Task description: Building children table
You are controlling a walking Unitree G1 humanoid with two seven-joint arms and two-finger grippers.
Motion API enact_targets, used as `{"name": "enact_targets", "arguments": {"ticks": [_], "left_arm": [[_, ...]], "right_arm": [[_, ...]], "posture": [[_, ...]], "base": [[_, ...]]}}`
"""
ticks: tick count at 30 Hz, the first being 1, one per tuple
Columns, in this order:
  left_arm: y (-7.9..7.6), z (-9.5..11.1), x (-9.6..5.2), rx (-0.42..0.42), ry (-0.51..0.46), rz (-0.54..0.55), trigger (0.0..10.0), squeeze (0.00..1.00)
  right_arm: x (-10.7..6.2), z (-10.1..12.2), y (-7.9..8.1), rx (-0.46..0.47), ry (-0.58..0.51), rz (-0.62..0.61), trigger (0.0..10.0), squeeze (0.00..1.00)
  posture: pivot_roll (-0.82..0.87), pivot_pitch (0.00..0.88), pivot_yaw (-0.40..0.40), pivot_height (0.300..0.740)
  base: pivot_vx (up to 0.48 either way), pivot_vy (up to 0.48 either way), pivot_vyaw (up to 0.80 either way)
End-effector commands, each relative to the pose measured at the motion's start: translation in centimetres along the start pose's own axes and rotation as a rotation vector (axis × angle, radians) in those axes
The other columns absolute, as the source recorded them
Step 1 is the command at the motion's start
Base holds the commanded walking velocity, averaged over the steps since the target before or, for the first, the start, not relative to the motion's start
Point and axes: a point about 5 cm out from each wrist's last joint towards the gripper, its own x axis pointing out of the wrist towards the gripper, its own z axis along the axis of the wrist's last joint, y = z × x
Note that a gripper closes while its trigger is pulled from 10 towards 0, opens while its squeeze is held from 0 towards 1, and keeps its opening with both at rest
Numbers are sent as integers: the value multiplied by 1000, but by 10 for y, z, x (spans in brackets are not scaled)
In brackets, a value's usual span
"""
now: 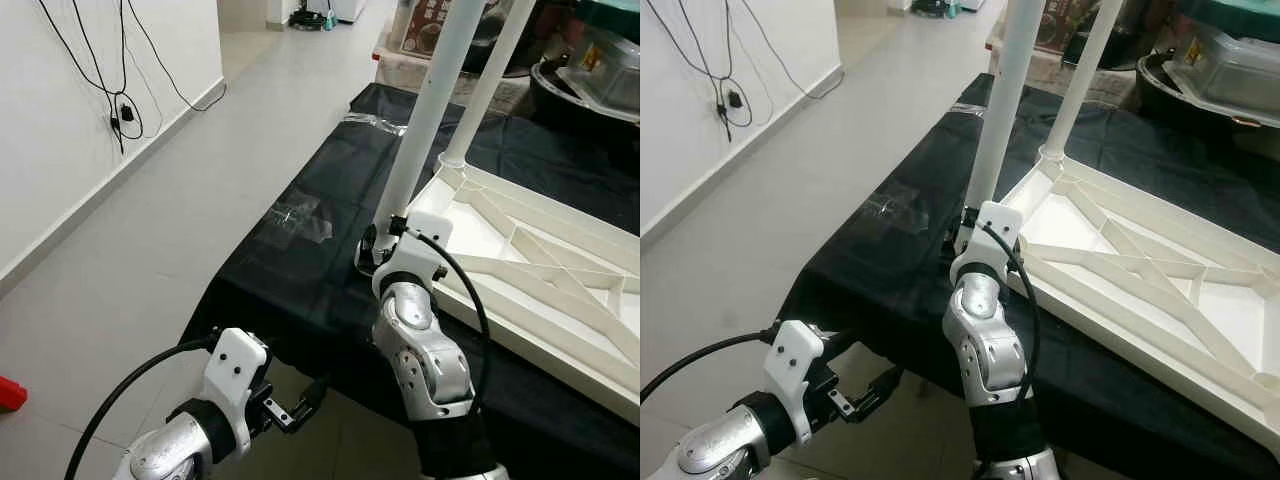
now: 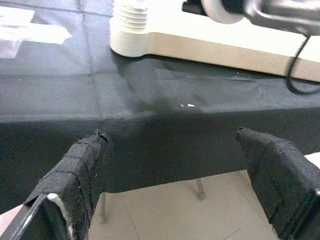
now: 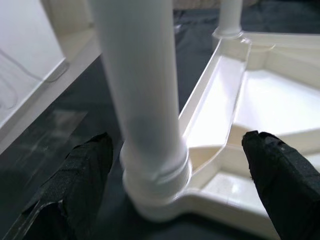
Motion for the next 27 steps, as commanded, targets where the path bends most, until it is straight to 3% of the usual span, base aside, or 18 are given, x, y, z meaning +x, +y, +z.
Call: {"name": "enact_targets", "arguments": {"ticks": [1,2,10,12,17,21,27], "left_arm": [[6,-3,0,6,2,78,10000,0],[10,-1,0,10,-16,141,10000,0],[10,-1,0,10,-16,141,10000,0],[13,-3,-3,-4,-14,284,10000,0],[11,-14,2,-86,14,352,10000,0],[12,-16,4,-92,17,355,10000,0],[24,-28,9,-101,41,441,10000,0]], "right_arm": [[-16,-9,-17,-69,20,145,10000,0],[-26,-14,-28,-136,26,248,10000,0],[-26,-14,-28,-136,26,248,10000,0],[-44,-30,-51,-218,18,376,10000,0],[-39,-49,-48,-212,31,389,10000,0],[-38,-51,-45,-218,40,401,10000,0],[-34,-57,-49,-236,81,434,10000,0]], "posture": [[234,108,-91,740],[234,107,-90,740],[234,107,-90,740],[209,10,-85,740],[210,0,-94,740],[210,0,-94,740],[201,0,-102,740]], "base": [[0,0,0],[0,0,0],[0,0,0],[0,0,0],[0,0,-160],[0,0,-800],[0,0,0]]}}
